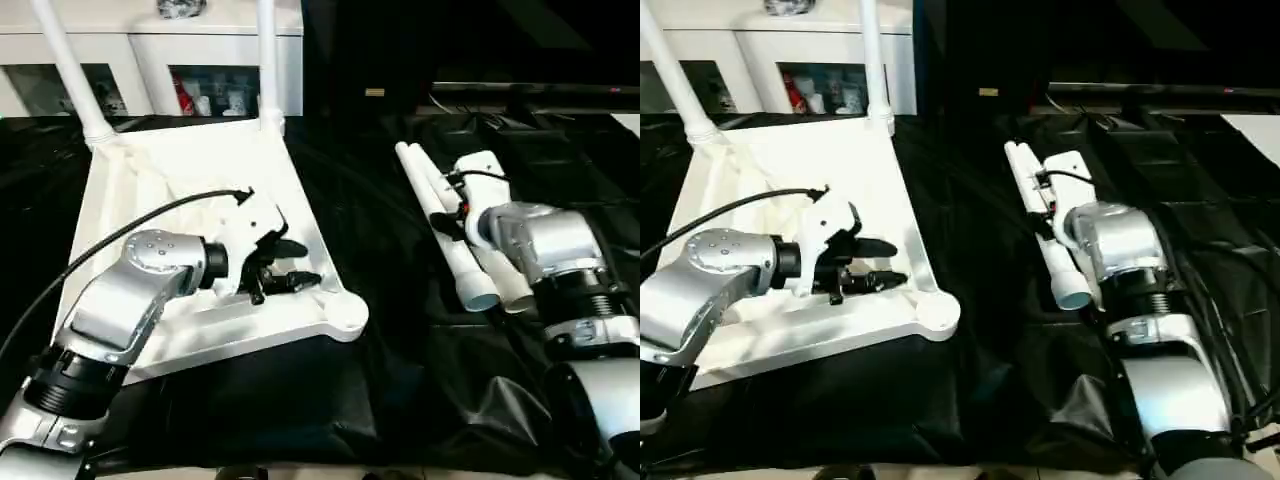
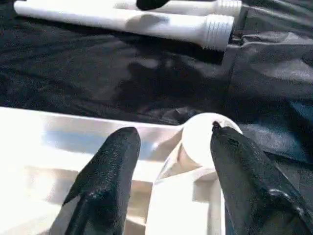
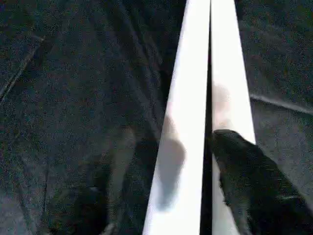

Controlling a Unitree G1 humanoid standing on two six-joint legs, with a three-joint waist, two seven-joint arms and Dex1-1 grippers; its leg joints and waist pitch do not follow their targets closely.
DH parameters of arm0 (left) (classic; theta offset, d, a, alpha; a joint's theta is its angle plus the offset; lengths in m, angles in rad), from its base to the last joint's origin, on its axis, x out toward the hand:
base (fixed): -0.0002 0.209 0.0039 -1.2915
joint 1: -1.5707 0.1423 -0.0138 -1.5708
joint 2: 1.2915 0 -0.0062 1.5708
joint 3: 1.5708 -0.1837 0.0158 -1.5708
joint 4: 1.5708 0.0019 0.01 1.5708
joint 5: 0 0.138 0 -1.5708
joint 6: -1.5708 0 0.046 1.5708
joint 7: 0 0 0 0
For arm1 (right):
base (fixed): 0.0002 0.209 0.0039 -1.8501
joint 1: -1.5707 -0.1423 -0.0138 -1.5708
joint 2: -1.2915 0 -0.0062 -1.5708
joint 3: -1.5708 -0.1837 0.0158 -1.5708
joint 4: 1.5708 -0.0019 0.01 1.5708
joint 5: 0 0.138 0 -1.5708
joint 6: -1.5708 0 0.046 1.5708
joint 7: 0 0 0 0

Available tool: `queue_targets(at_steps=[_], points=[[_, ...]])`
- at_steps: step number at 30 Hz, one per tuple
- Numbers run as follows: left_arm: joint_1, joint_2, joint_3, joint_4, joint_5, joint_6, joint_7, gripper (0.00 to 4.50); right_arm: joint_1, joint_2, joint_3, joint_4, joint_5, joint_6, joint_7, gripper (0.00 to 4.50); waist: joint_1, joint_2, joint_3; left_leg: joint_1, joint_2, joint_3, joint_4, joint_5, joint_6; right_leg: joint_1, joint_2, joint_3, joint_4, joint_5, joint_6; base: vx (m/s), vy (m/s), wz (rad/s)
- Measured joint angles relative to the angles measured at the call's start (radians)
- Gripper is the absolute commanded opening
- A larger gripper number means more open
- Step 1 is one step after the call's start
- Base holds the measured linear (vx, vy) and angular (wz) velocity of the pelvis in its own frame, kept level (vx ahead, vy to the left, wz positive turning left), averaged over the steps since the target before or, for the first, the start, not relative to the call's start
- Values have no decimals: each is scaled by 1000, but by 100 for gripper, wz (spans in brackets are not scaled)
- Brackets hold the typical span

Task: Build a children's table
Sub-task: Pick table leg

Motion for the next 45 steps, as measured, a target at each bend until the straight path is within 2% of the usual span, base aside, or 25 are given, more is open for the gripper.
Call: queue_targets(at_steps=[1, 7, 13, 20, 21, 24, 26, 35, 37, 42, 45], points=[[1, 1, -1, -1, 0, 4, -3, 322, 0, -3, 5, 8, -1, 10, 6, 329, 0, 0, 0, 0, 0, 0, 0, 0, 0, 0, 0, 0, 0, 0, 0, 0, 0, 0], [1, 11, -6, -16, -10, 15, -17, 374, -1, -19, 28, 49, -6, 46, 18, 378, 0, 0, 0, 0, 0, 0, 0, 0, 0, 0, 0, 0, 0, 0, 0, 0, 0, 0], [2, 14, -12, -15, 4, 7, -6, 407, -26, -41, 40, 99, -6, 86, 46, 386, 0, 0, 0, 0, 0, 0, 1, 0, 0, 1, 0, 0, 0, 0, 0, 0, 0, 0], [3, 16, -22, -16, 11, -5, 5, 407, -25, -23, 35, 177, 27, 111, 109, 386, 1, 0, 0, 0, 0, 0, 2, 0, 0, 1, 0, 0, 1, 0, 0, 0, 0, 0], [3, 16, -22, -16, 11, -5, 5, 414, -24, -18, 30, 187, 37, 112, 111, 359, 1, 0, 0, 0, 0, 0, 2, 0, 0, 1, 0, 0, 1, 0, 0, 0, 0, 0], [3, 17, -26, -16, 12, -7, 5, 414, -24, -12, 28, 207, 39, 109, 110, 345, 1, 0, 0, 0, 0, 0, 4, 0, 0, 1, 0, 0, 2, 0, 0, 0, 0, 0], [3, 17, -27, -16, 13, -7, 5, 414, -24, -12, 26, 214, 40, 104, 110, 314, 1, 0, 0, 0, 1, 0, 4, 0, 0, 1, 0, 0, 3, 0, 0, 0, 0, 0], [3, 17, -27, -16, 11, -19, 5, 414, -35, -12, -4, 280, 45, 49, 97, 247, 1, -2, -1, 1, 1, -1, 8, 0, 0, 1, 0, 0, 6, -2, 3, 0, 0, 0], [3, 17, -27, -16, 11, -19, 5, 414, -35, -9, -10, 284, 49, 43, 90, 219, 1, -2, -1, 1, 1, -1, 9, 0, 0, 1, 0, 0, 7, -2, 3, 0, 0, 0], [3, 11, -26, -15, 11, -25, 11, 414, -39, -5, -50, 313, 63, 24, 71, 197, 1, -3, -2, 2, 1, -2, 10, 0, 0, 3, 0, 0, 8, -2, 3, 0, 0, 0], [2, -23, -12, -2, 10, -35, 44, 414, -39, -2, -84, 330, 88, -4, 59, 192, 1, -3, -2, 2, 1, -2, 11, 0, 0, 3, 0, 0, 8, -2, 3, 0, 0, 0]])
